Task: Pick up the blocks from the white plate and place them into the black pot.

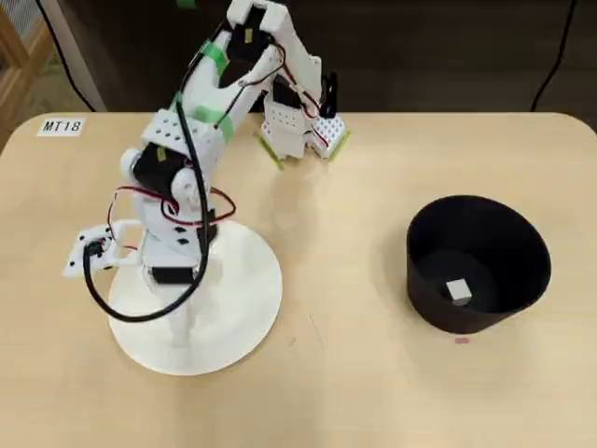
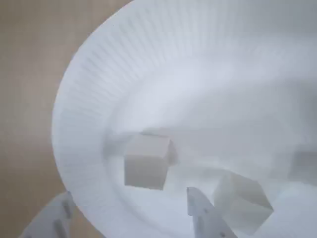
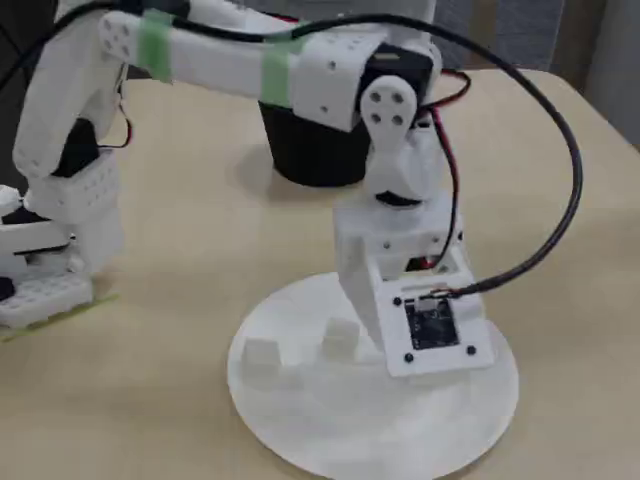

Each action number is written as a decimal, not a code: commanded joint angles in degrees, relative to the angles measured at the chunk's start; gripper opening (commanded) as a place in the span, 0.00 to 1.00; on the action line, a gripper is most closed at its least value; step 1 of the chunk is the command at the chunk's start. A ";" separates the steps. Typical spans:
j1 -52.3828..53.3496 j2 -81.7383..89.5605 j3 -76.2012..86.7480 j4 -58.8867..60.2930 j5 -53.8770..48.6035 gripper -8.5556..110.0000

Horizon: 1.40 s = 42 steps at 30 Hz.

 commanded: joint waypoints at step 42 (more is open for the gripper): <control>-11.87 8.70 -16.70 -3.08 2.11 0.05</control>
